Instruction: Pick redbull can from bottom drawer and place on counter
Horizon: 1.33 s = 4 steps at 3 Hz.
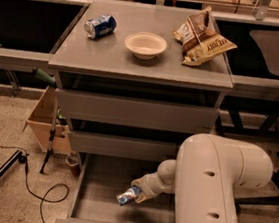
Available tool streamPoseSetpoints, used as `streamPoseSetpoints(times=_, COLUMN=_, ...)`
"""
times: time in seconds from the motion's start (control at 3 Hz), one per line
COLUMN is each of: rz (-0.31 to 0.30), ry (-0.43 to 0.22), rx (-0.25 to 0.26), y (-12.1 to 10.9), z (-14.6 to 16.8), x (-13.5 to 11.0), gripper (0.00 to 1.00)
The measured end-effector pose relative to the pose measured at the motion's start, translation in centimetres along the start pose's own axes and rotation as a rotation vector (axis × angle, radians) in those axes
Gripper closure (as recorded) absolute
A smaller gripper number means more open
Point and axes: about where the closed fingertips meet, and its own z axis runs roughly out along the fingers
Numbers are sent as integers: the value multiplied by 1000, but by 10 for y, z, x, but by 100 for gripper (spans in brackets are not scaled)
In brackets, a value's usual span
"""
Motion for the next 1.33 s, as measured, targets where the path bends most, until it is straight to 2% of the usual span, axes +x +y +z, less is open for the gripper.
streamPoseSetpoints(times=0.67, rz=-2, ry=-149, rx=0, y=-5, z=-138, x=-18, gripper=100)
streamPoseSetpoints(times=1.0, rz=-14, ry=-203, rx=5, y=-5, z=-205, x=-21, gripper=100)
streamPoseSetpoints(times=1.33, rz=-19, ry=-259, rx=33, y=-2, z=-274, x=-17, gripper=100)
